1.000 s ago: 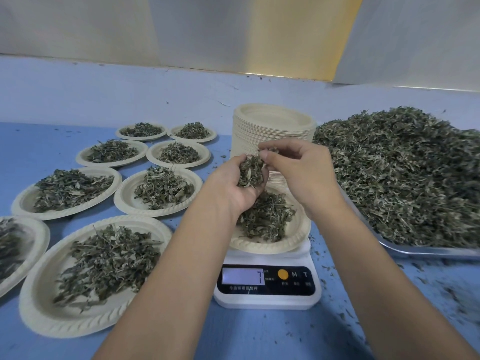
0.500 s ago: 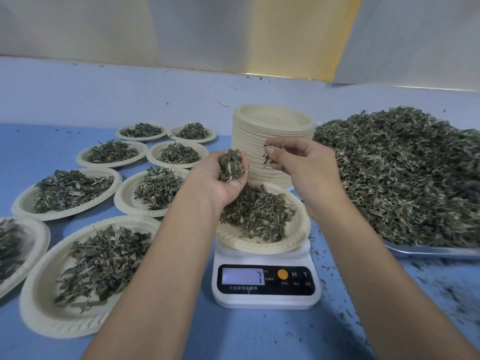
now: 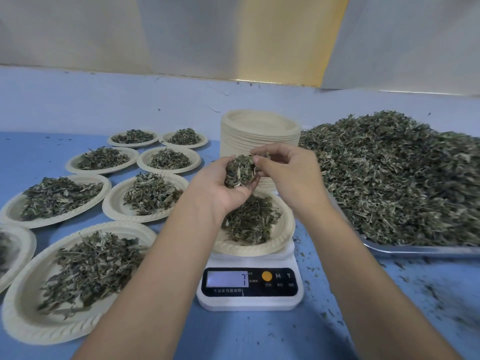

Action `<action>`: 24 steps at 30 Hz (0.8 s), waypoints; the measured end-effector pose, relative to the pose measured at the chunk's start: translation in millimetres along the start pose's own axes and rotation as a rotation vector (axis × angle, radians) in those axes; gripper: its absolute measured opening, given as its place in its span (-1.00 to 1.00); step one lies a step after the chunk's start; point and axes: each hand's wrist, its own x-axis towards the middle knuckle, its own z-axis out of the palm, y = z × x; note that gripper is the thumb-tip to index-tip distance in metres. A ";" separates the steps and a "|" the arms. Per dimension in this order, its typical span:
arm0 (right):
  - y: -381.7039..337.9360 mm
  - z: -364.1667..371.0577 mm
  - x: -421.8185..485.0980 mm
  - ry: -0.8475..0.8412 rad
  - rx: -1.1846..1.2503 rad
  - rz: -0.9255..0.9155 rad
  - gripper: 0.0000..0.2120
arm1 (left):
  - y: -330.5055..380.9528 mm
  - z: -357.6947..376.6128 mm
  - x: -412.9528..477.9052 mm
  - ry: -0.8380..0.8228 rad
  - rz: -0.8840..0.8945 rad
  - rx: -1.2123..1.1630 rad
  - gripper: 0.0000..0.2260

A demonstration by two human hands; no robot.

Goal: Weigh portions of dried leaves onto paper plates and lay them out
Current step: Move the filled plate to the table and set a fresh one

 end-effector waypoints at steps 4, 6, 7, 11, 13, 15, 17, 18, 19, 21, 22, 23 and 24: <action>-0.8 -19.4 -3.0 -0.023 -0.064 -0.021 -0.82 | -15.5 13.3 -4.1 0.020 -0.015 -0.030 -0.75; 1.0 -32.6 -5.1 -0.003 -0.042 -0.003 -0.81 | -26.6 22.9 -1.3 0.025 -0.026 -0.019 -0.76; 2.7 -40.0 -5.8 0.023 0.009 0.029 -0.82 | -33.1 28.0 1.4 0.025 -0.030 -0.011 -0.77; 11.4 -70.3 -10.6 0.196 0.248 0.210 -0.85 | -69.4 52.5 13.9 -0.008 -0.061 0.042 -0.73; 15.7 -84.4 -14.1 0.301 0.348 0.270 -0.82 | -89.4 64.9 18.9 -0.006 -0.083 0.082 -0.73; 19.5 -99.2 -16.8 0.391 0.469 0.335 -0.76 | -110.4 75.9 25.5 -0.003 -0.121 0.093 -0.84; 25.9 -113.3 -17.7 0.465 0.557 0.414 -0.75 | -130.7 85.2 31.4 0.000 -0.157 0.120 -0.82; 30.0 -119.9 -18.0 0.498 0.572 0.452 -0.76 | -139.6 89.0 33.7 -0.002 -0.177 0.125 -0.75; 34.7 -126.0 -18.0 0.527 0.566 0.482 -0.77 | -147.6 92.0 35.8 -0.001 -0.194 0.146 -0.66; 43.1 -136.7 -19.1 0.569 0.524 0.505 -0.78 | -158.5 96.7 38.2 -0.024 -0.187 0.272 -0.54; 46.5 -141.5 -19.6 0.586 0.496 0.502 -0.77 | -161.6 97.6 39.8 -0.052 -0.164 0.371 -0.52; 49.0 -145.8 -20.2 0.595 0.465 0.491 -0.76 | -162.3 97.7 40.2 -0.080 -0.135 0.472 -0.50; 50.2 -149.6 -20.6 0.598 0.438 0.474 -0.75 | -162.2 97.1 41.8 -0.096 -0.102 0.544 -0.49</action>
